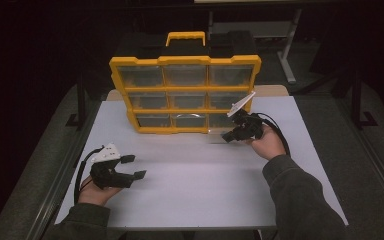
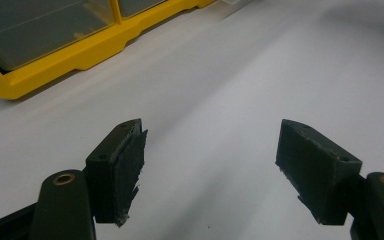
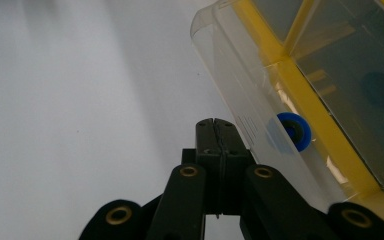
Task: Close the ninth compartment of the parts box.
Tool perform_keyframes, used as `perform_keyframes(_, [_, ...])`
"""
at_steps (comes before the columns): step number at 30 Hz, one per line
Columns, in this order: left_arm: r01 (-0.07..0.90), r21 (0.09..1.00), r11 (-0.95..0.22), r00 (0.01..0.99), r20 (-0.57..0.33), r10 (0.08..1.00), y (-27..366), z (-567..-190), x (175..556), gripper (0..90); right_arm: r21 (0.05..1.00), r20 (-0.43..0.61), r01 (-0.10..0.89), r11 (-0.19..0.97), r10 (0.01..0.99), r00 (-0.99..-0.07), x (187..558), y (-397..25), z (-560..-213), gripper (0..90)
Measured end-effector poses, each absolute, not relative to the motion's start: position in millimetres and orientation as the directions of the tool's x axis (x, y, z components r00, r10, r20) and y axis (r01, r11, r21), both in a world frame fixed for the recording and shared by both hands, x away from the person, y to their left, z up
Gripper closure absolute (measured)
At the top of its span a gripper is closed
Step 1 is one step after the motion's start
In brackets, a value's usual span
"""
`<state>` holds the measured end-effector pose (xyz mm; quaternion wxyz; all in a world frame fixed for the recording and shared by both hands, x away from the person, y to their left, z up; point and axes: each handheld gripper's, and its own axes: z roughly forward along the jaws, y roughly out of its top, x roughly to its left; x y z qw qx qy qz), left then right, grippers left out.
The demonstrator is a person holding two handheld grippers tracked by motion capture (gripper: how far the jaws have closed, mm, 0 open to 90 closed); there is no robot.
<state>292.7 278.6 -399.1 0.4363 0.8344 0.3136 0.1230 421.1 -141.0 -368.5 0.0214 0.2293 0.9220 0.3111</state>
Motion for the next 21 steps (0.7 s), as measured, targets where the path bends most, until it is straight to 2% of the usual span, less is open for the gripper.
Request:
perform_keyframes(5, [0.415,0.806,-0.423,0.773,-0.067,0.631,278.8,-399.0,293.3,26.9,0.587,0.107,0.412,0.697,0.437,-0.893,424.8,-141.1,-369.0,88.7])
perform_keyframes(6, [0.413,0.807,-0.422,0.774,-0.067,0.63,278.8,-399.0,293.7,26.9,0.547,0.138,0.475,0.689,0.486,-0.863,421.1,-141.0,-366.6,88.7])
perform_keyframes(7, [0.415,0.807,-0.42,0.773,-0.069,0.631,278.7,-399.0,293.9,26.9,0.543,0.142,0.482,0.688,0.49,-0.86,421.3,-141.1,-366.5,88.7])
perform_keyframes(21, [0.415,0.804,-0.427,0.774,-0.065,0.629,279.0,-399.3,295.0,26.9,0.55,0.138,0.485,0.68,0.499,-0.856,428.8,-141.2,-369.1,88.7])
